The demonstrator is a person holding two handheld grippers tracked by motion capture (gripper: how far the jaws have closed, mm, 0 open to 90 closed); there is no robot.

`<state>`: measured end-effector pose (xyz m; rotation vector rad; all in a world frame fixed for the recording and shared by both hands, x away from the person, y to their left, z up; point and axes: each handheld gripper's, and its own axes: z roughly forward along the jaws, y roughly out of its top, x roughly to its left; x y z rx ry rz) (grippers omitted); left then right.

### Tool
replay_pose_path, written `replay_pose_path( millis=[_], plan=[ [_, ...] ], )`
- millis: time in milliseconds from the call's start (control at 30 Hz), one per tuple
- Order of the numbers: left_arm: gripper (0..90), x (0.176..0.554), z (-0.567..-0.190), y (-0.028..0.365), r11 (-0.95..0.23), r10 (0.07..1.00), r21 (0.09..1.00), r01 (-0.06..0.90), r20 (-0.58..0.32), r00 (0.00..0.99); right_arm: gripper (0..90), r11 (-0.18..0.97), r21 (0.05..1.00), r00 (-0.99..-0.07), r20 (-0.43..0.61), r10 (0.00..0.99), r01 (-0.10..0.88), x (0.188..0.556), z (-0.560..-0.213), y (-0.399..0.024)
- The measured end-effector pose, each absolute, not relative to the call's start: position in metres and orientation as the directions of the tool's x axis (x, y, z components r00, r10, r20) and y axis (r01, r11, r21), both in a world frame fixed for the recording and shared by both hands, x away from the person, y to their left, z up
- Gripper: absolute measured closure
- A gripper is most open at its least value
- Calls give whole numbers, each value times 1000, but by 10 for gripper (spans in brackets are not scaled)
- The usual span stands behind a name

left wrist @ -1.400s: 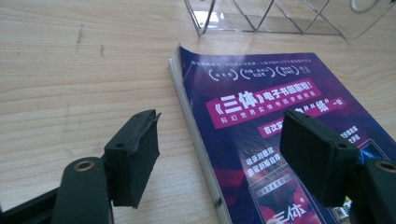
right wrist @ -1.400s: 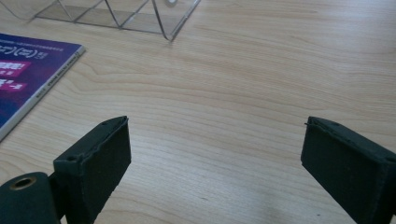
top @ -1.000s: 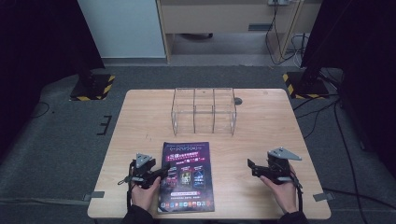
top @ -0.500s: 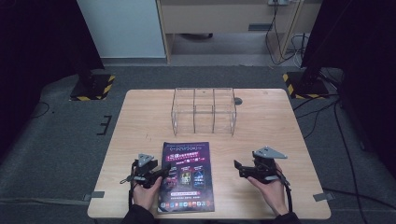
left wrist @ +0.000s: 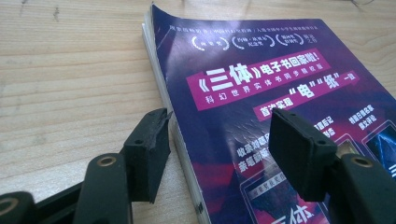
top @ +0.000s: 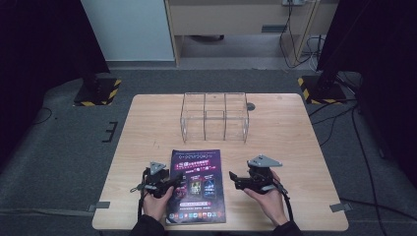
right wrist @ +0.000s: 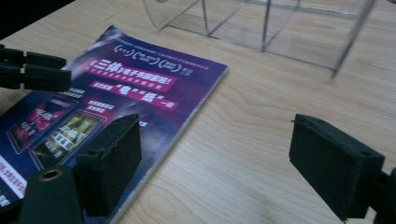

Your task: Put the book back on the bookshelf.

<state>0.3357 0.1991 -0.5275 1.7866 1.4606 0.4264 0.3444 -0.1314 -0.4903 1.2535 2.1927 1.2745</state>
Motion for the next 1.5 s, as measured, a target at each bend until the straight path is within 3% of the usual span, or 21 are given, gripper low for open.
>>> replay_pose_path(
  millis=[833,1500],
  plan=[
    [352,337,-531,195,-45,938,735,676,-202,282,234,314,757,-624,155,766,573,340,-525,-80],
    [308,339,-534,189,-48,944,755,654,-180,278,250,344,750,-655,154,740,565,336,-535,-66]
  ],
)
